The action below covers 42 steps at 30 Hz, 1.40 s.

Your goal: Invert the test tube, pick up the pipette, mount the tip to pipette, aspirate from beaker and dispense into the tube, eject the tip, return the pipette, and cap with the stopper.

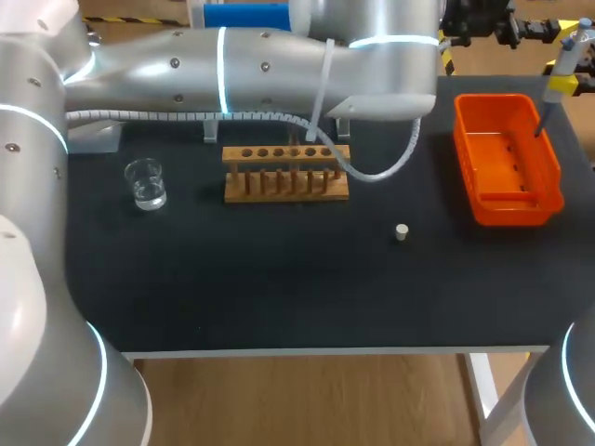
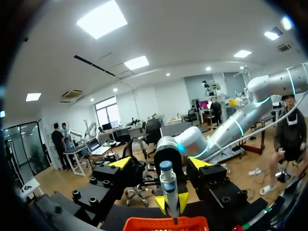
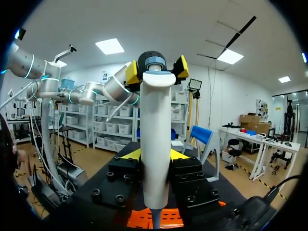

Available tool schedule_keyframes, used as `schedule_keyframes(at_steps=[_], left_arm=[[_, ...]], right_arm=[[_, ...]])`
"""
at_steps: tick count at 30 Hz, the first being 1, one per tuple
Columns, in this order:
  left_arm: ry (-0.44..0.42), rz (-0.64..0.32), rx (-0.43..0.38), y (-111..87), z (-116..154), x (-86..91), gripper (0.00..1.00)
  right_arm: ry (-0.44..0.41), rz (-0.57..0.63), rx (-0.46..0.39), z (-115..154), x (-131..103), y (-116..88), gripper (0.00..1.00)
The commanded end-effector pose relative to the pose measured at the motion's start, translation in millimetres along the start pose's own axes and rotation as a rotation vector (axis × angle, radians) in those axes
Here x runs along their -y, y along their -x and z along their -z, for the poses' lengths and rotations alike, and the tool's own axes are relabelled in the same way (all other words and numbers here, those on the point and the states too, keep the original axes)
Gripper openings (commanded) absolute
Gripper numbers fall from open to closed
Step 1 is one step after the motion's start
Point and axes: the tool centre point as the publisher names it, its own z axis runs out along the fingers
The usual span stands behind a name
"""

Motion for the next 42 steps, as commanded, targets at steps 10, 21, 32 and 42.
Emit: schedule_keyframes(at_steps=[10,21,32,42], left_arm=[[0.047,0.02,-0.127,11.5,44,9.6,1.0],[-0.046,0.045,-0.364,17.3,62,16.9,1.0],[-0.037,0.073,-0.459,9.5,87,20.6,1.0],[-0.004,0.115,-0.316,-13.6,122,4.5,1.0]], right_arm=[[-0.002,0.0,0.0,0,-1,0,0.0],[-0.002,0.0,0.0,0,-1,0,0.0],[-0.002,0.0,0.0,0,-1,0,0.0],[-0.002,0.0,0.0,0,-1,0,0.0]])
